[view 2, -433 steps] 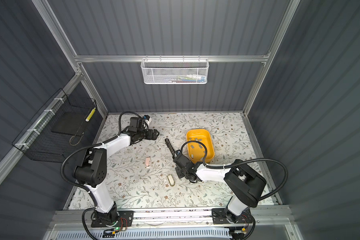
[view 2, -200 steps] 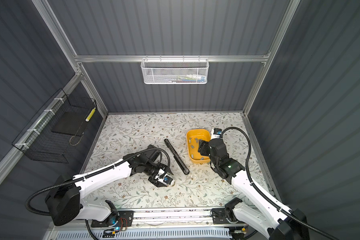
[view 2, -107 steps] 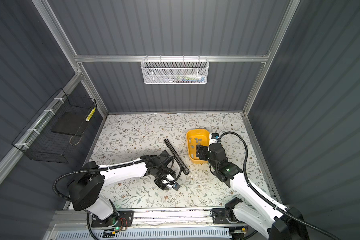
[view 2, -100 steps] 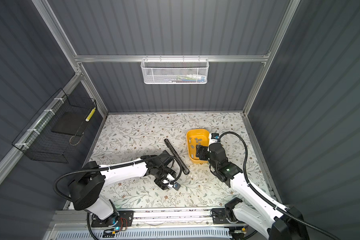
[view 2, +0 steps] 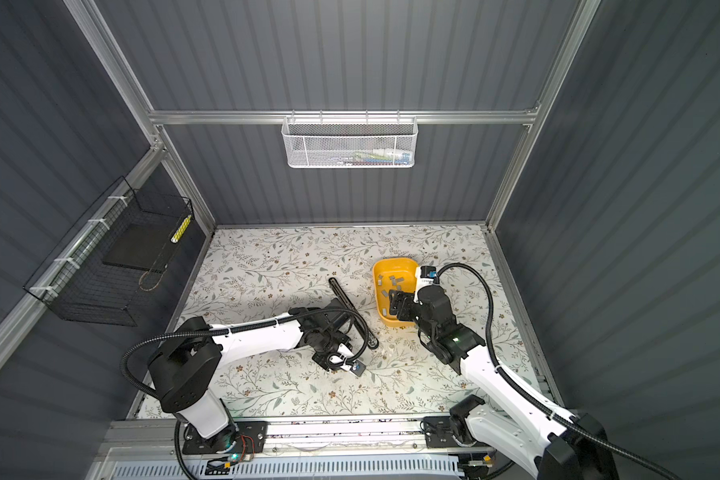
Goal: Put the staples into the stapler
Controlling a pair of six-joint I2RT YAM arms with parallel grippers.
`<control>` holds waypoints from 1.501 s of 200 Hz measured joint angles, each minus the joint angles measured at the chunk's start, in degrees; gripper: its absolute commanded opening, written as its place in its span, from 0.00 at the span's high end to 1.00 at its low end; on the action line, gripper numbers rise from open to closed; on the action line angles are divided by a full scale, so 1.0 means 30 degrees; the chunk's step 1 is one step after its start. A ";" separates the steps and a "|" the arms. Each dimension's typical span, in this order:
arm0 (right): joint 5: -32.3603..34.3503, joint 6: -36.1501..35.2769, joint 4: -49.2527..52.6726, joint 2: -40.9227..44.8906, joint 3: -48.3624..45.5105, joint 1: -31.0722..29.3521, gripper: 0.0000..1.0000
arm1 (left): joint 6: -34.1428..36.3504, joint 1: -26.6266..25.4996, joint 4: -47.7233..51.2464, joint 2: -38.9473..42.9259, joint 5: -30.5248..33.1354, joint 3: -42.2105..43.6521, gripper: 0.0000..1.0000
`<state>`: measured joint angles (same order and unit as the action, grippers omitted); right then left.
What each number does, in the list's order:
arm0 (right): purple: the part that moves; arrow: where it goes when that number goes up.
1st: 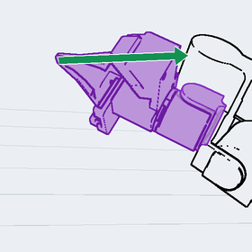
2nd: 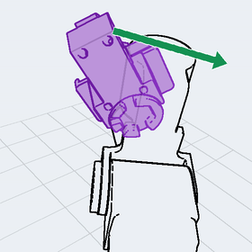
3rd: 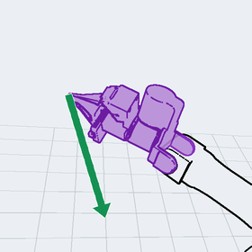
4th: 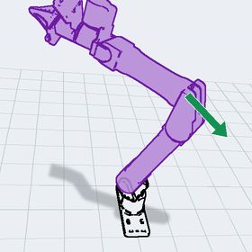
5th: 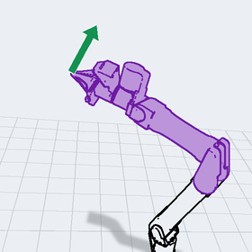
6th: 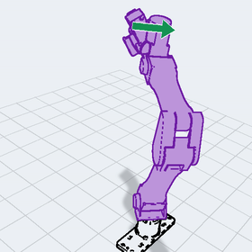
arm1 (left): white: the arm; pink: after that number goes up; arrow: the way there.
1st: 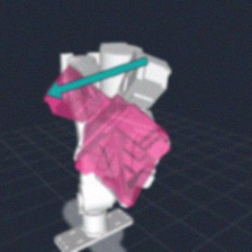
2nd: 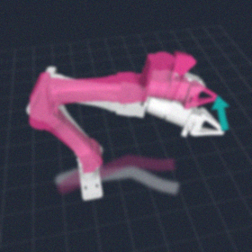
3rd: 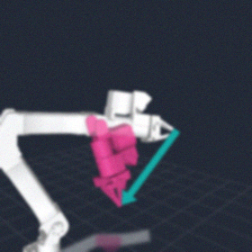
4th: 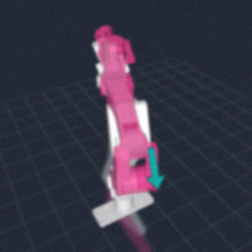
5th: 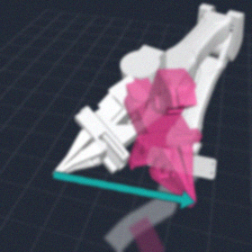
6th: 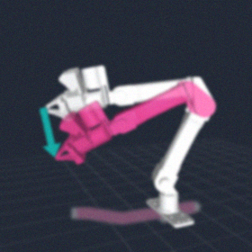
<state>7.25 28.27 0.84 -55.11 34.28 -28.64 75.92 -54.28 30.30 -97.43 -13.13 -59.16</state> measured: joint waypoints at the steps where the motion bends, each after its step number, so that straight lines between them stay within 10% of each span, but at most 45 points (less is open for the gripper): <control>1: 0.0000 0.0000 0.0000 0.0007 0.0000 0.0000 0.16 | 0.0000 0.0000 0.0000 0.0000 0.0000 0.0000 0.58; 42: 0.0000 0.0000 -0.0007 0.0211 0.0000 0.0000 0.15 | 0.0029 0.0000 0.0102 0.0000 0.0036 -0.0087 0.77; 57: -0.0007 0.0000 0.0007 0.0211 0.0000 0.0000 0.16 | 0.0131 0.0000 0.0168 -0.0007 0.0029 -0.0182 1.00; 158: -0.0903 0.0692 -0.0517 0.2157 -0.0393 -0.0131 0.41 | -0.7300 0.4670 -0.5144 0.5406 -0.0634 -0.2273 1.00; 300: -0.9945 0.0481 -0.7482 -0.0131 -0.2463 -0.1078 0.59 | -1.0673 0.4605 -0.9136 0.6543 -0.3971 -0.0197 1.00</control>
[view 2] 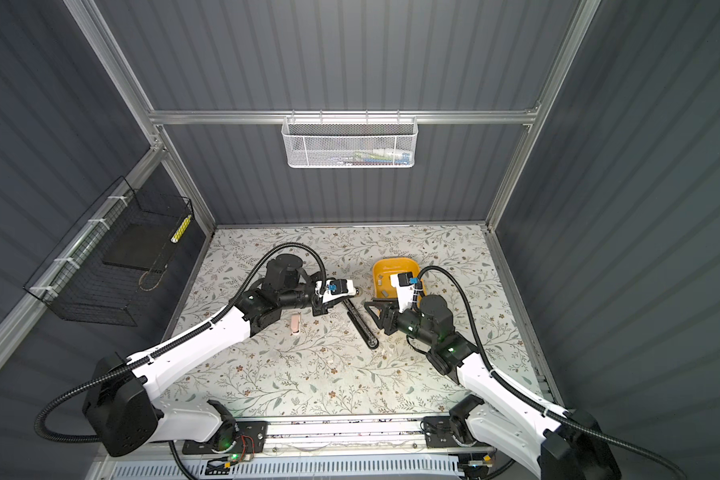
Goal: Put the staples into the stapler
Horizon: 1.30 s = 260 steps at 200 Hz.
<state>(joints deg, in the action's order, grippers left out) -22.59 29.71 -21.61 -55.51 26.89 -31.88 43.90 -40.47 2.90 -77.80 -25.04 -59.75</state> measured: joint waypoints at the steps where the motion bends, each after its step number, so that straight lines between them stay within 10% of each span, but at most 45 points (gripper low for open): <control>1: -0.0007 -0.0007 -0.0007 -0.0007 0.0000 0.0000 0.59 | -0.0007 0.0000 0.0000 0.0007 -0.0007 0.0000 1.00; 209: -0.0452 0.0641 -0.0335 -0.1333 0.0430 -0.0408 0.77 | 0.2229 -0.1188 0.0503 -0.0219 -0.0707 0.0015 1.00; 260: 0.1741 0.1341 0.0226 -0.3490 0.0794 -0.0211 0.73 | 0.2193 -0.0350 0.0459 0.0801 -0.3621 0.0270 1.00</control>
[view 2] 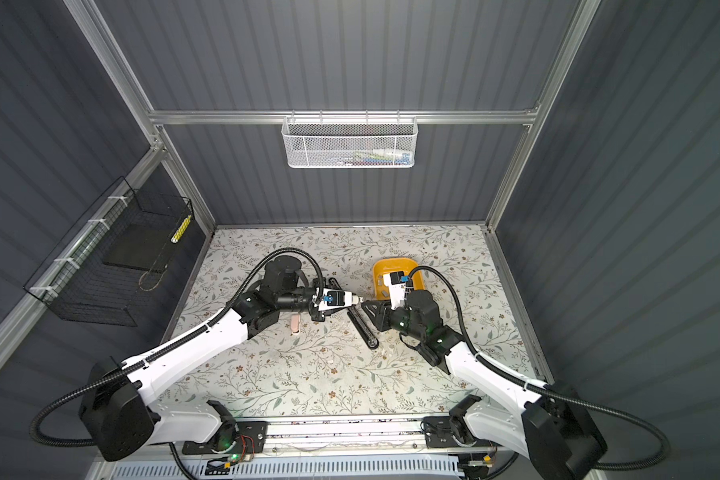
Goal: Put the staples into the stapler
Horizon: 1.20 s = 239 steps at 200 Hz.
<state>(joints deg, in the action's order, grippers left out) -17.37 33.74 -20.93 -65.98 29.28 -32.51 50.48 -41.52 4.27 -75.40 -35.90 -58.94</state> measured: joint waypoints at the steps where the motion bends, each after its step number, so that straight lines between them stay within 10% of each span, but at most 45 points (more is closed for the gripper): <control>1: 0.0036 0.0036 0.0007 -0.0036 0.0000 0.0007 0.73 | 0.0007 -0.0015 0.0007 0.0058 -0.0138 0.0015 1.00; 88: 0.2361 -0.0685 0.1049 0.1960 -0.0138 0.0182 0.45 | -0.0350 0.0539 0.0219 0.0131 -0.1778 0.0044 1.00; 144: 0.2659 -0.5967 -0.7402 0.8000 -0.7439 -0.0459 0.27 | -0.1355 0.1530 -0.0131 -0.0954 -0.1858 0.0044 1.00; 239: 0.1821 -1.2954 -0.7286 0.6732 -0.5566 -0.4211 0.17 | 0.0619 0.0510 0.1902 -0.1413 -0.5792 -0.0539 1.00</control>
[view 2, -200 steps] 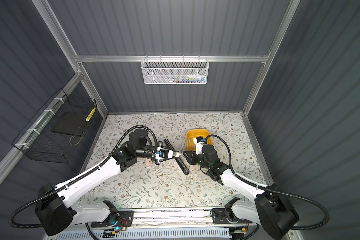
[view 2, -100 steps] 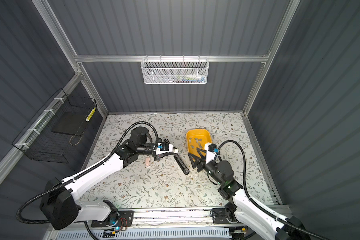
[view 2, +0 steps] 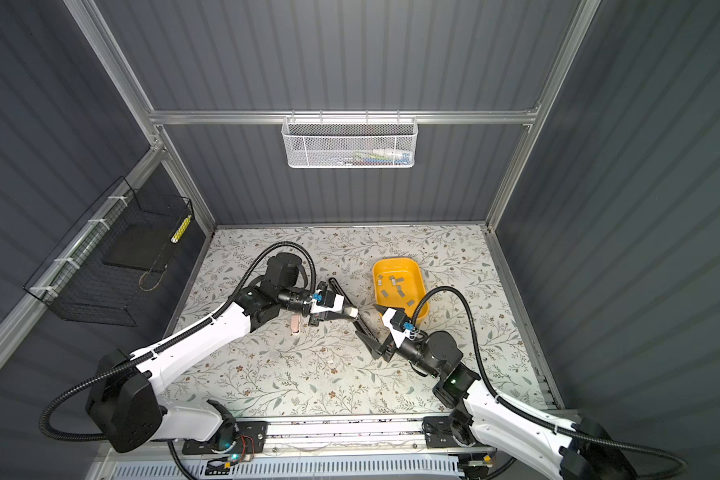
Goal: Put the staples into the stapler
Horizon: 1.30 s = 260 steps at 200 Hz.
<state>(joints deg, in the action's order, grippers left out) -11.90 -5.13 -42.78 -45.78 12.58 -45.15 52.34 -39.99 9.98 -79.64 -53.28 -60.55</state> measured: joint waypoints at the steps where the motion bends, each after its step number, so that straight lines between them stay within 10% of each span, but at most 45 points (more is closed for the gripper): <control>1: 0.0007 -0.0051 0.0022 -0.0022 0.0029 -0.0044 0.17 | 0.0022 -0.0029 0.0022 0.0000 -0.0029 0.0000 1.00; 85: -0.0328 -0.1399 0.0852 -0.1734 0.0954 -0.1013 0.39 | 0.1086 -0.0933 0.1115 0.0007 -0.1115 -0.0138 1.00; 176: -0.0976 -0.2514 0.0597 -0.3155 0.1115 -0.1290 0.96 | -0.0022 -0.0925 0.1158 0.0328 -0.1180 -0.0138 1.00; 224: -0.1064 -0.2361 0.0568 -0.3198 0.1224 -0.1253 1.00 | -0.0641 -0.0036 0.0539 0.0415 -0.1843 0.0124 1.00; 238: -0.0780 -0.2280 0.0823 -0.3271 0.1472 -0.1253 1.00 | -0.0823 0.0539 0.0299 0.0466 -0.2208 0.0211 0.71; 260: 0.0168 -0.1457 0.2055 -0.3293 0.2127 -0.1151 1.00 | -0.0729 0.1763 -0.0124 0.0663 -0.1566 0.0386 0.59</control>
<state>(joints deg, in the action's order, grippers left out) -11.40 -9.50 -36.62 -55.66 18.96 -48.60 50.15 -34.70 9.61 -77.65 -57.98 -59.40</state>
